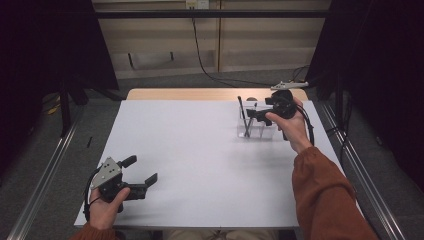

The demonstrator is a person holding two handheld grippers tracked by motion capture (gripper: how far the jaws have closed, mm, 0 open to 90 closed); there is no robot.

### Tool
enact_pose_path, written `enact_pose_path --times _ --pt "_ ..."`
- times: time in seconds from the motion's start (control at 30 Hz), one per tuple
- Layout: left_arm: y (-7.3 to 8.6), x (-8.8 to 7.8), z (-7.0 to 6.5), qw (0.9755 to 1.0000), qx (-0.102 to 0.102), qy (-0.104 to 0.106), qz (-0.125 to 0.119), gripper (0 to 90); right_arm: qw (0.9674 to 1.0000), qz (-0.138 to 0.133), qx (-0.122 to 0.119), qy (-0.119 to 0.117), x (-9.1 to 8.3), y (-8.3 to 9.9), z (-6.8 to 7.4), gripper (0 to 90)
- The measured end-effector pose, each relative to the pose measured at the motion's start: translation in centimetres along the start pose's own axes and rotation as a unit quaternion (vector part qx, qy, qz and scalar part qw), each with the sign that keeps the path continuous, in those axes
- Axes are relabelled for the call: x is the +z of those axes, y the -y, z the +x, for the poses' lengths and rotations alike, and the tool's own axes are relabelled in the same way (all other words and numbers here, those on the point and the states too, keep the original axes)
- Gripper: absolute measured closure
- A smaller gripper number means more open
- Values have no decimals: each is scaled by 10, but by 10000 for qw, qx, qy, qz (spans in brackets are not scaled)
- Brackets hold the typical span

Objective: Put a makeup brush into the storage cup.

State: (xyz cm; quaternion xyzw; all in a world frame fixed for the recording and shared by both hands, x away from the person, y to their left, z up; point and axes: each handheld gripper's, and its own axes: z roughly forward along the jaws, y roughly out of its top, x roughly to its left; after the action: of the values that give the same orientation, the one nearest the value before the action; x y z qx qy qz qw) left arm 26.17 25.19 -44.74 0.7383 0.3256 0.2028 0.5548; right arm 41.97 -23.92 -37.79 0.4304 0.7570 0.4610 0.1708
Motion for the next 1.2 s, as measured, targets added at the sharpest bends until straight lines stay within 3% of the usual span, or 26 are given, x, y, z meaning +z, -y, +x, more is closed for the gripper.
enact_pose_path --times 0.1,0.2,0.37,0.67,0.77,1.2 --pt "0 2 -1 10000 66 40 41 33 10000 -41 -7 -36 -1 2 -2 7" --pt "0 0 0 10000 3 -1 -39 33 10000 -75 63 -11 -1 4 -2 11" --pt "0 0 2 10000 -19 -40 -29 33 9998 -181 -25 -62 -3 8 -1 11" --pt "0 -1 1 10000 26 -41 -16 33 9998 -208 -50 41 -10 11 2 18" --pt "0 -2 1 10000 12 -87 -31 33 9996 -292 -7 -2 -13 12 2 12" --pt "0 -2 1 9999 -7 -120 -27 33 9968 -756 163 219 -23 29 7 18"
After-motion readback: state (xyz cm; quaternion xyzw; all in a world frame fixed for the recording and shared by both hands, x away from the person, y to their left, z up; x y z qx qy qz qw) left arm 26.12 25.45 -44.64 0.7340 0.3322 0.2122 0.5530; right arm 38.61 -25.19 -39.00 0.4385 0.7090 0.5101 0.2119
